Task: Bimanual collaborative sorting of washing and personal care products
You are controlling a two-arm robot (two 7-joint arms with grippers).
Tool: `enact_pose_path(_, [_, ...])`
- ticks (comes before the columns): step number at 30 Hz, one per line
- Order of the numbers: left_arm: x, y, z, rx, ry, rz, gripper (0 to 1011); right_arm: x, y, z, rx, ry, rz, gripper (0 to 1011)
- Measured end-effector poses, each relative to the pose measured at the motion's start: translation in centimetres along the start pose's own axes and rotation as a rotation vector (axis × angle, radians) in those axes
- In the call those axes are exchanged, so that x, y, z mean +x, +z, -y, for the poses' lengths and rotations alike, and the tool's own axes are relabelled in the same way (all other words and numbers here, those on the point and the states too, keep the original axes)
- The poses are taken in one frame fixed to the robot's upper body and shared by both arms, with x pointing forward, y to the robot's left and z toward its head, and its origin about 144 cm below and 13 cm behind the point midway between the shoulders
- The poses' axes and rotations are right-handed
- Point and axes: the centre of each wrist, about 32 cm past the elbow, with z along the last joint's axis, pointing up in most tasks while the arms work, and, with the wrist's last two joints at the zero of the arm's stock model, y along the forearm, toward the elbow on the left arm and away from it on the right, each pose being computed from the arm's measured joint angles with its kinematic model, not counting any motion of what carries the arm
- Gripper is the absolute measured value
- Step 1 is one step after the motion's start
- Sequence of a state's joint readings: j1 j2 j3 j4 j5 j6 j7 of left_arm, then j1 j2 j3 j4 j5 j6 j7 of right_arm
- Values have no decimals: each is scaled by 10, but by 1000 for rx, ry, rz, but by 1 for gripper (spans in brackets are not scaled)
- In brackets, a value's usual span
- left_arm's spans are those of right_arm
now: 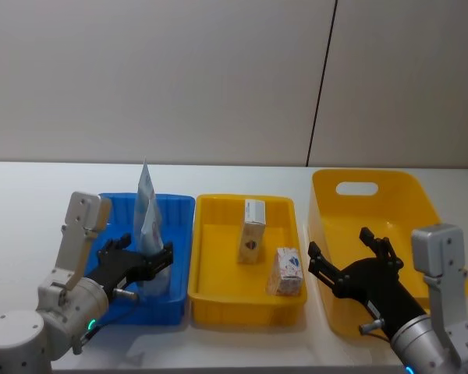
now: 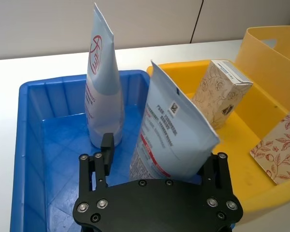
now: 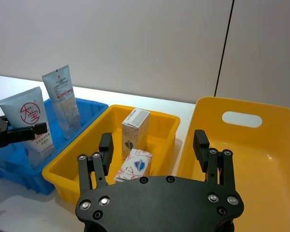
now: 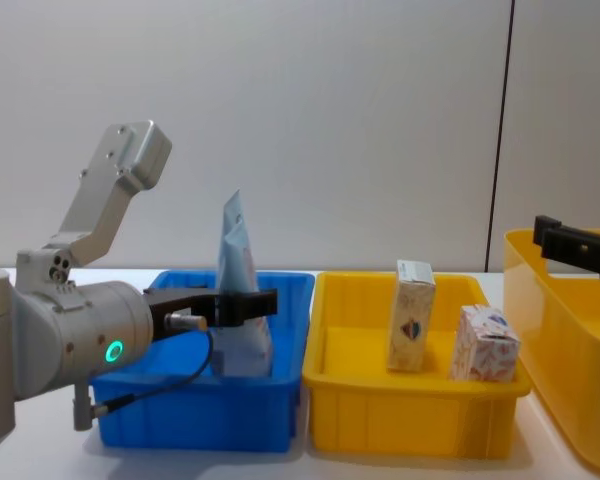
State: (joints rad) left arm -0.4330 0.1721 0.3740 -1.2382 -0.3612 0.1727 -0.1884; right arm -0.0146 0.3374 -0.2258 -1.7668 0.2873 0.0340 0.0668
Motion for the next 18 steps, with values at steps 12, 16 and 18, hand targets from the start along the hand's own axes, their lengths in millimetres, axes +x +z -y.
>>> enact_pose_path(12, [0,0,3,-4,3,-16,589,0,0,0,0,0,0,1003])
enact_pose_path(16, [1,0,3,-4,3,-19,499,0,0,0,0,0,0,1003])
enact_pose_path(18, [1,0,4,-4,3,-19,485,0,0,0,0,0,0,1003])
